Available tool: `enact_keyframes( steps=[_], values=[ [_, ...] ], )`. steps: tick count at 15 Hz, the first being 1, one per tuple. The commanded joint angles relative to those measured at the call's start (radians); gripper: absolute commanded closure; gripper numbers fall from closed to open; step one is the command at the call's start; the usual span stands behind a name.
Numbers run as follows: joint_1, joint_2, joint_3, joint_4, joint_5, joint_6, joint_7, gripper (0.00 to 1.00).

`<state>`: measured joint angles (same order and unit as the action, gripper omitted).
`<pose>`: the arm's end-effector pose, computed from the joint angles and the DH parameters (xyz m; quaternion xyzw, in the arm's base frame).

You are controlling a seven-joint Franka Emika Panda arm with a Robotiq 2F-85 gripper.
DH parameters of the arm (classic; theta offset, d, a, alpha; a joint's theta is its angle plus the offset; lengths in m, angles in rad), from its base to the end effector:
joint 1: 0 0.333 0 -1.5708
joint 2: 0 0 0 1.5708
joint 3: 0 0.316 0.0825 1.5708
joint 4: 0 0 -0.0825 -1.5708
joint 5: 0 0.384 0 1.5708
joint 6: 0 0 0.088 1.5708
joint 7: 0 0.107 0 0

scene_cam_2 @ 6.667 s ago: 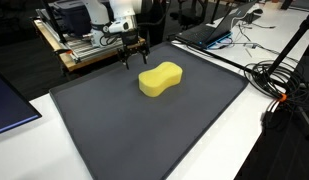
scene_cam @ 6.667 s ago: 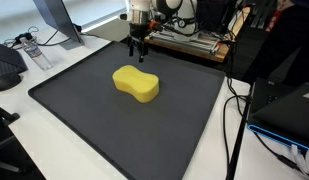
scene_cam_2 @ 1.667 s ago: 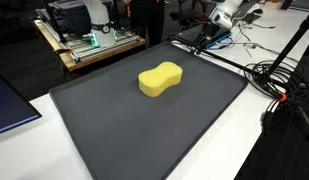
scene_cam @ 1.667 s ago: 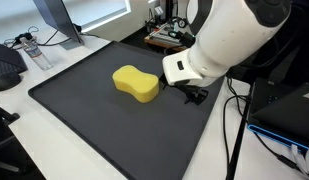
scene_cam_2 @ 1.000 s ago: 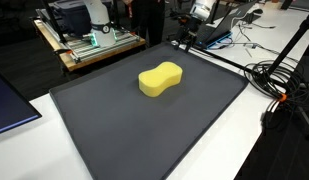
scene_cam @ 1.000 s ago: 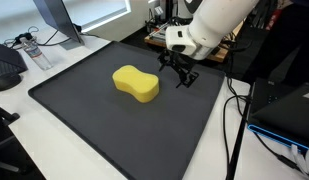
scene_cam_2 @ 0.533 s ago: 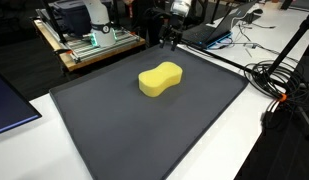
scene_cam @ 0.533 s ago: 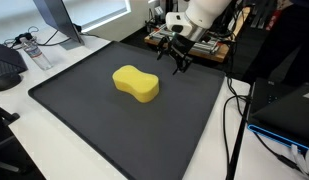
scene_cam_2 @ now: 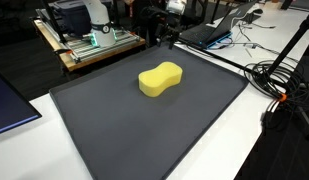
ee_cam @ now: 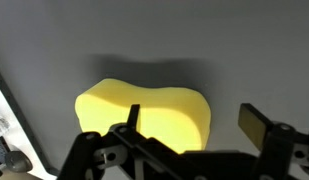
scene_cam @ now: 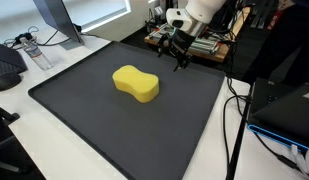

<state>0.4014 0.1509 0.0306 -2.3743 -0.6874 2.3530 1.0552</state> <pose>0.4480 0.1971 0.2487 0.9722 -0.0429 0.0868 0.2131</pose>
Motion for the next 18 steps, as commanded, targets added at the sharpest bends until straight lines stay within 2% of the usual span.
enact_keyframes(
  steps=[1,8,14,18],
  values=[
    [-0.079,-0.014,0.036,-0.030,-0.054,0.089,0.000,0.00],
    [-0.198,-0.018,-0.006,-0.109,-0.157,0.360,0.007,0.00],
    [-0.246,0.010,-0.099,-0.151,-0.275,0.610,0.034,0.00],
    [-0.259,0.045,-0.163,-0.147,-0.342,0.732,0.062,0.00]
  ],
)
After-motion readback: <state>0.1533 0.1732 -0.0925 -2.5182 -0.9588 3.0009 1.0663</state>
